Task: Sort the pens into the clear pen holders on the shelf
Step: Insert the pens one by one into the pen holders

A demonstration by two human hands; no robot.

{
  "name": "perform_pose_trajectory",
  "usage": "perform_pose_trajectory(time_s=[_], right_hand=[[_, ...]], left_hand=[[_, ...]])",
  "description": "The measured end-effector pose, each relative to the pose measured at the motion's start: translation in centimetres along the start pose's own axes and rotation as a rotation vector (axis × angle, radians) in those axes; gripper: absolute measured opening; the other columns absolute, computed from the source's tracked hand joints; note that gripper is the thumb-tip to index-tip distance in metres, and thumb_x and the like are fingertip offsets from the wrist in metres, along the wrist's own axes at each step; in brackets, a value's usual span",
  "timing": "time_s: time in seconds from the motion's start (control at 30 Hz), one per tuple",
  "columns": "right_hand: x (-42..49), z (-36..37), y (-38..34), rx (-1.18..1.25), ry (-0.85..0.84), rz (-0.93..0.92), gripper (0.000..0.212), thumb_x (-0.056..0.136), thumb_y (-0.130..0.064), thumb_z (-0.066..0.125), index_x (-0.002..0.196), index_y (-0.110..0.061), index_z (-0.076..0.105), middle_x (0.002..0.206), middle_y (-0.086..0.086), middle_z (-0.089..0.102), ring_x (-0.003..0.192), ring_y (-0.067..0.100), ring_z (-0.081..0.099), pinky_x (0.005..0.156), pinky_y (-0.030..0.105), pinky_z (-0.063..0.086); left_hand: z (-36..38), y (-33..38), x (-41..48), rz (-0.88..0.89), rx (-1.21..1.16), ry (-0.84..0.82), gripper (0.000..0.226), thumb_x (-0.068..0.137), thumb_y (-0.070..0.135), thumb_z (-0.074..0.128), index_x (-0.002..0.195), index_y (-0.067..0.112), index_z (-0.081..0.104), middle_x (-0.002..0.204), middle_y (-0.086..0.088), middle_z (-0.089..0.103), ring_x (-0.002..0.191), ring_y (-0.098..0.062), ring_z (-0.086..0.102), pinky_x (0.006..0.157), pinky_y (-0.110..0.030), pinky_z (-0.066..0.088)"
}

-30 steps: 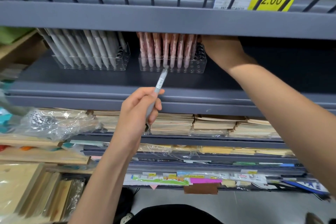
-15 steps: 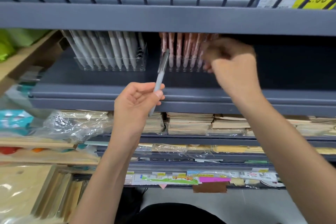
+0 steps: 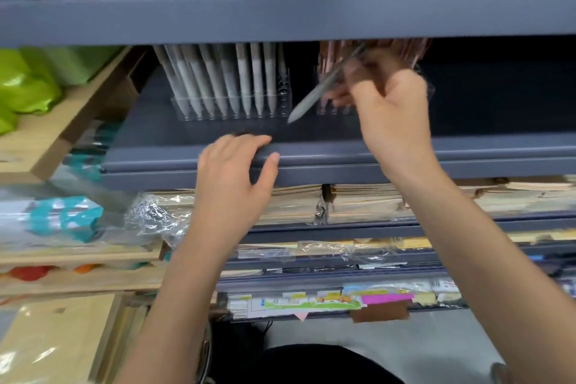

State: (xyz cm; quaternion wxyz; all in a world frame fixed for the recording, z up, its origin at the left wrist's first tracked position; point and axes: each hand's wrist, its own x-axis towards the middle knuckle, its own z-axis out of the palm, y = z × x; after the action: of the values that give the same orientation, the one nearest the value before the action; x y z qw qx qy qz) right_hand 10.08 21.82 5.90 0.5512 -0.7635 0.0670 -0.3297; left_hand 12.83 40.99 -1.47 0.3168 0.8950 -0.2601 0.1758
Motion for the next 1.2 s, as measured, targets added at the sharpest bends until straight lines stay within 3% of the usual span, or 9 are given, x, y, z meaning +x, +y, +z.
perform_pose_trajectory(time_s=[0.1, 0.2, 0.33, 0.4, 0.6, 0.8, 0.97, 1.07, 1.2], right_hand=[[0.4, 0.7, 1.0, -0.178, 0.215, 0.002, 0.03, 0.085, -0.023, 0.05, 0.082, 0.006, 0.058, 0.082, 0.024, 0.064, 0.082, 0.039, 0.06, 0.07, 0.052, 0.048], [0.8, 1.8, 1.2, -0.27, 0.248, -0.039, 0.021, 0.081, -0.016, 0.046, 0.063, -0.005, 0.047, 0.059, 0.015, 0.047, 0.067, 0.032, 0.046, 0.057, 0.044, 0.034], [1.9, 3.9, 0.9, -0.208, 0.153, -0.168, 0.022, 0.096, -0.027, 0.045, 0.096, -0.013, 0.063, 0.091, -0.001, 0.066, 0.09, 0.019, 0.065, 0.084, 0.037, 0.051], [3.4, 4.8, 1.1, -0.251, 0.099, -0.144, 0.023, 0.094, -0.025, 0.044, 0.09, -0.015, 0.065, 0.092, 0.006, 0.069, 0.089, 0.026, 0.067, 0.085, 0.043, 0.052], [5.9, 6.5, 0.8, -0.514, -0.047, -0.046, 0.039, 0.099, -0.027, 0.036, 0.117, -0.002, 0.06, 0.114, 0.019, 0.065, 0.101, 0.038, 0.062, 0.093, 0.044, 0.048], [7.2, 7.1, 0.6, -0.573, -0.183, 0.144, 0.033, 0.1, -0.021, 0.037, 0.1, -0.005, 0.066, 0.102, 0.011, 0.071, 0.093, 0.026, 0.064, 0.088, 0.033, 0.047], [8.4, 7.0, 0.3, -0.575, -0.293, 0.27, 0.046, 0.094, -0.039, 0.029, 0.067, -0.023, 0.063, 0.075, -0.008, 0.067, 0.074, 0.012, 0.06, 0.083, 0.03, 0.045], [8.5, 6.8, 0.3, -0.584, -0.365, 0.307, 0.049, 0.089, -0.049, 0.029, 0.07, -0.024, 0.067, 0.079, -0.008, 0.066, 0.076, 0.013, 0.057, 0.08, 0.032, 0.042], [8.7, 6.9, 0.4, -0.585, -0.353, 0.262, 0.046, 0.091, -0.04, 0.031, 0.074, -0.015, 0.065, 0.068, -0.007, 0.063, 0.065, 0.014, 0.055, 0.081, 0.028, 0.046]], left_hand=[[0.3, -2.0, -0.1, 0.062, 0.342, -0.05, 0.06, 0.098, 0.059, 0.04, 0.134, 0.015, 0.061, 0.142, -0.009, 0.057, 0.137, -0.028, 0.046, 0.114, -0.046, 0.029], [0.9, -2.7, -0.3, 0.135, 0.4, -0.026, 0.072, 0.094, 0.072, 0.039, 0.135, 0.017, 0.06, 0.143, -0.01, 0.056, 0.137, -0.03, 0.046, 0.111, -0.048, 0.031], [1.1, -3.0, 0.0, 0.161, 0.415, 0.025, 0.072, 0.094, 0.073, 0.037, 0.134, 0.018, 0.061, 0.141, -0.011, 0.057, 0.134, -0.03, 0.048, 0.108, -0.046, 0.031], [1.3, -3.0, 0.0, 0.168, 0.415, 0.041, 0.072, 0.094, 0.073, 0.037, 0.133, 0.018, 0.061, 0.141, -0.011, 0.058, 0.133, -0.029, 0.049, 0.107, -0.046, 0.032], [1.2, -2.9, 0.1, 0.156, 0.431, 0.032, 0.073, 0.093, 0.074, 0.035, 0.135, 0.019, 0.059, 0.142, -0.01, 0.056, 0.132, -0.029, 0.048, 0.107, -0.046, 0.031], [1.5, -2.9, 0.0, 0.154, 0.44, 0.03, 0.075, 0.093, 0.075, 0.032, 0.137, 0.02, 0.058, 0.143, -0.01, 0.055, 0.133, -0.028, 0.046, 0.107, -0.046, 0.029], [1.5, -2.8, 0.1, 0.147, 0.437, 0.026, 0.075, 0.093, 0.076, 0.031, 0.137, 0.021, 0.057, 0.144, -0.01, 0.054, 0.133, -0.028, 0.045, 0.108, -0.046, 0.029], [1.4, -2.8, 0.1, 0.14, 0.44, 0.015, 0.075, 0.092, 0.076, 0.03, 0.138, 0.022, 0.056, 0.144, -0.009, 0.054, 0.134, -0.028, 0.045, 0.108, -0.046, 0.029], [1.3, -2.8, 0.1, 0.134, 0.428, 0.014, 0.075, 0.092, 0.076, 0.032, 0.137, 0.022, 0.057, 0.144, -0.01, 0.054, 0.133, -0.028, 0.045, 0.107, -0.047, 0.03]])
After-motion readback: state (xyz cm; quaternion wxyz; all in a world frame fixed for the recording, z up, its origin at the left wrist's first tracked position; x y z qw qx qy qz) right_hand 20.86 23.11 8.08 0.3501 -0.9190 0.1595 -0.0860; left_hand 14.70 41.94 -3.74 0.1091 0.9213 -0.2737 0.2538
